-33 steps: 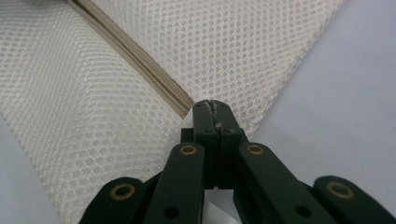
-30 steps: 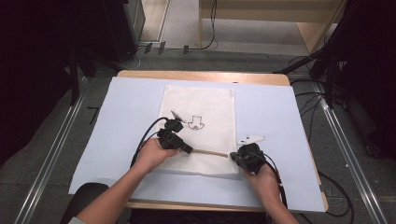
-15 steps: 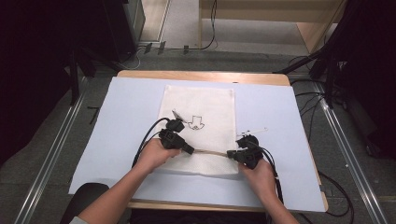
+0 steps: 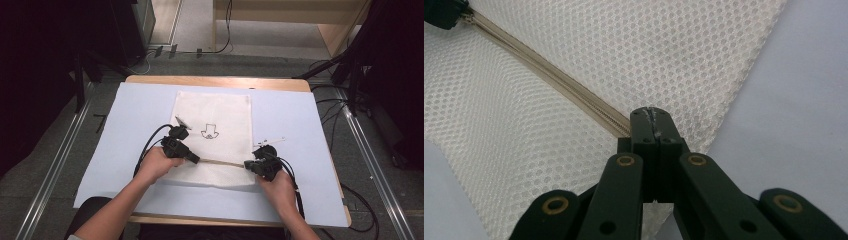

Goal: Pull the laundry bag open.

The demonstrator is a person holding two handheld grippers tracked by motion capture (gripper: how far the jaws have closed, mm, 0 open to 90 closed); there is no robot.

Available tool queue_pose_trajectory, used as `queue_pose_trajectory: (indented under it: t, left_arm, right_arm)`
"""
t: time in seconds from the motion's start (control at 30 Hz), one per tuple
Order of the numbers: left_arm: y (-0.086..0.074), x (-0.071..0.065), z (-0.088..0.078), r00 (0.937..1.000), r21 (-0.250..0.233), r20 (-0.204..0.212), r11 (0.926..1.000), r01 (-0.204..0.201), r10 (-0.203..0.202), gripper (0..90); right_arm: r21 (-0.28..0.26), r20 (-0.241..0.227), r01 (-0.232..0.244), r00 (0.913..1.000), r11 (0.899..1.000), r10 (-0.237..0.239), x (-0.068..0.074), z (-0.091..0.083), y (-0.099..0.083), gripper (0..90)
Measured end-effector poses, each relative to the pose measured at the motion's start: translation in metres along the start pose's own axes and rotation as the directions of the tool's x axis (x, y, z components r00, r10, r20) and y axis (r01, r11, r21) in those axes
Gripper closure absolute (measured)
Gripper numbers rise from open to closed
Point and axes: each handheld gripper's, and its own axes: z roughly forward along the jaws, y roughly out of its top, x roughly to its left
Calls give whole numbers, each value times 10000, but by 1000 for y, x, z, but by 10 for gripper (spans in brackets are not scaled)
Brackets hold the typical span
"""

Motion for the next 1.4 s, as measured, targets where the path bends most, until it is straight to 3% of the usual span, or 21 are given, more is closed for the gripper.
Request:
queue_pose_trajectory:
  t: [0.13,0.2,0.3,0.4,0.5,0.53,0.63,0.73,0.9,1.2,1.4]
  left_arm:
    - [-4,12,-6,9998,-112,-14,9997,208,-208,897]
    - [-8,16,-10,9992,-106,224,9994,344,-342,898]
    - [-14,21,-17,9992,-201,-88,9990,395,-397,897]
    - [-20,34,-29,9963,-416,-447,9966,718,-736,897]
    - [-27,44,-41,9958,-579,-220,9945,870,-884,896]
    - [-29,45,-42,9958,-607,-59,9940,907,-912,897]
    - [-30,43,-39,9965,-601,-243,9951,790,-806,896]
    - [-32,47,-40,9953,-684,43,9929,973,-972,896]
    - [-32,48,-40,9948,-694,142,9924,1018,-1011,896]
    - [-34,50,-41,9953,-665,-82,9932,954,-962,896]
    - [-36,52,-45,9948,-797,147,9916,1019,-1011,896]
  right_arm:
    - [-27,-69,-13,10000,10000,13,-2,0,-1,900]
    - [-21,-59,-32,10000,10000,32,-2,-1,-1,900]
    - [-61,-52,18,10000,10000,-18,-3,-1,-2,900]
    - [-83,-27,34,10000,10000,-34,-2,-1,-2,900]
    - [-83,-22,51,10000,10000,-51,-2,-1,-2,900]
    - [-77,-3,52,10000,10000,-52,-2,-1,-2,900]
    - [-65,28,140,9999,9999,-139,-2,-1,-2,900]
    - [-116,32,160,9999,9998,-159,-1,-1,-2,900]
    - [-133,-28,280,9996,9995,-280,-2,-1,-3,900]
    - [-172,17,372,9993,9992,-372,-2,-1,-3,900]
    - [-181,32,400,9992,9990,-399,-2,-1,-4,900]
